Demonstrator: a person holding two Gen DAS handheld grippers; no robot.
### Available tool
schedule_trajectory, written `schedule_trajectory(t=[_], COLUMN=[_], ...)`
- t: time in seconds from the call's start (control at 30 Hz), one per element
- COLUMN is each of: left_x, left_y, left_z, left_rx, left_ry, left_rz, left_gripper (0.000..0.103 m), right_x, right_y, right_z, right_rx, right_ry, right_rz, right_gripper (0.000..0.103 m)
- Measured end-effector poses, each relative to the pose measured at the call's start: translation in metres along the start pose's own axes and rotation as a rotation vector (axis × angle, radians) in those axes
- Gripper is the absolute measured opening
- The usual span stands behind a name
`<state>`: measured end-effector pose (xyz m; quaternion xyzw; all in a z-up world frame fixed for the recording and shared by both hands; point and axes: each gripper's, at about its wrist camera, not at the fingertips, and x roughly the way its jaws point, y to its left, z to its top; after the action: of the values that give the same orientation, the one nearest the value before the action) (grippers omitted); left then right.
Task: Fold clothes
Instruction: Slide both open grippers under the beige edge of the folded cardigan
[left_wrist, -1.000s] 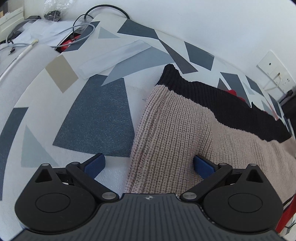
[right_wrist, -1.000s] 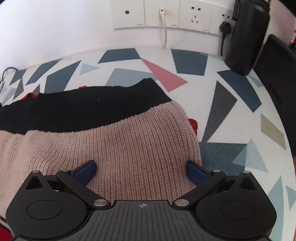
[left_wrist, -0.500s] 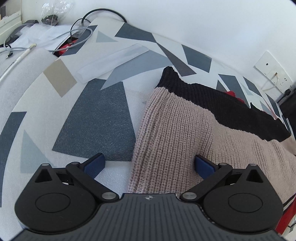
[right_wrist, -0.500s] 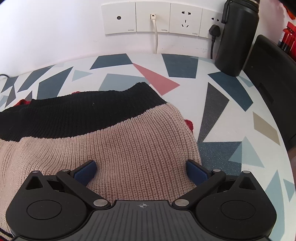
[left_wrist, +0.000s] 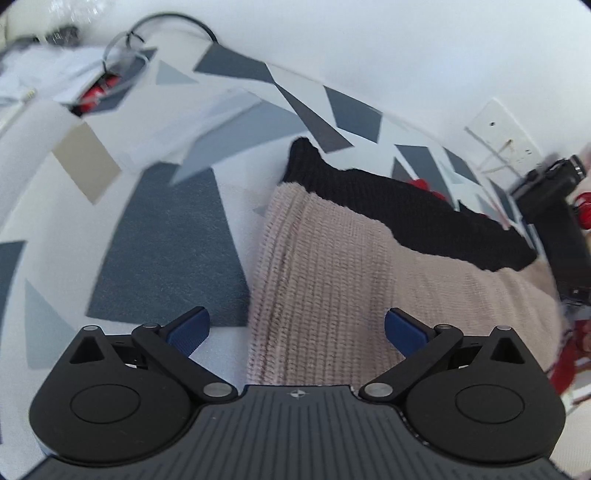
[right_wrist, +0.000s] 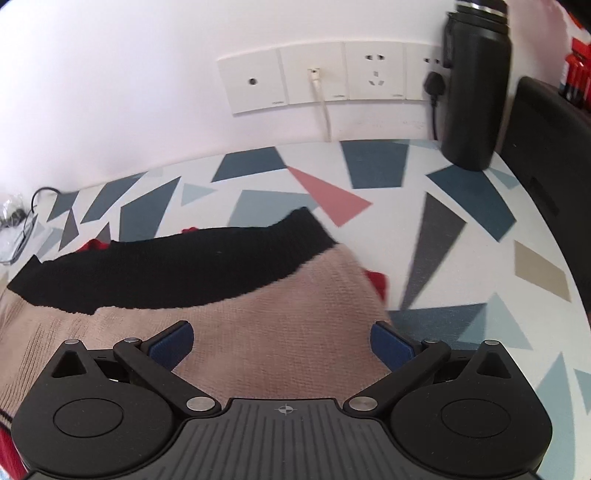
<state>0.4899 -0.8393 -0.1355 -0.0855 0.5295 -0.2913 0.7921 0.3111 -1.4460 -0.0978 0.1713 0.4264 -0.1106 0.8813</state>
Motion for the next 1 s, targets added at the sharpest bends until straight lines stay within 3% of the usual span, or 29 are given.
schedule_trajectory(t=[0.23,0.33,0.53,0.77,0.9,1.0], left_x=[0.011,0.010,0.003,0.001,-0.003,0.000], left_y=[-0.018,-0.019,-0.023,-0.013,-0.008,-0.010], left_z=[0.005,0.004,-0.004,-0.007,-0.004,-0.002], left_rx=[0.083,0.086,0.162,0.105,0.043,-0.001], left_ry=[0.026,0.026,0.087,0.066,0.056,0.090], left_rz=[0.069,0.066,0.057,0.043,-0.016,-0.139], left_gripper=[0.103,0.103,0.103,0.103,0.102,0.101], right_x=[0.012,0.027,0.025,0.011,0.014,0.016], right_y=[-0.043,-0.046,-0.043,-0.057,-0.053,-0.045], right_z=[-0.006,-0.015,-0.021,-0.031,-0.030,-0.028], right_rx=[0.099,0.094,0.116,0.131,0.115,0.111], right_ry=[0.056,0.121,0.162,0.210,0.221,0.228], right_rz=[0.008,0.011,0.065,0.109,0.108,0.114], right_gripper=[0.097,0.100,0.102,0.102,0.102,0.102])
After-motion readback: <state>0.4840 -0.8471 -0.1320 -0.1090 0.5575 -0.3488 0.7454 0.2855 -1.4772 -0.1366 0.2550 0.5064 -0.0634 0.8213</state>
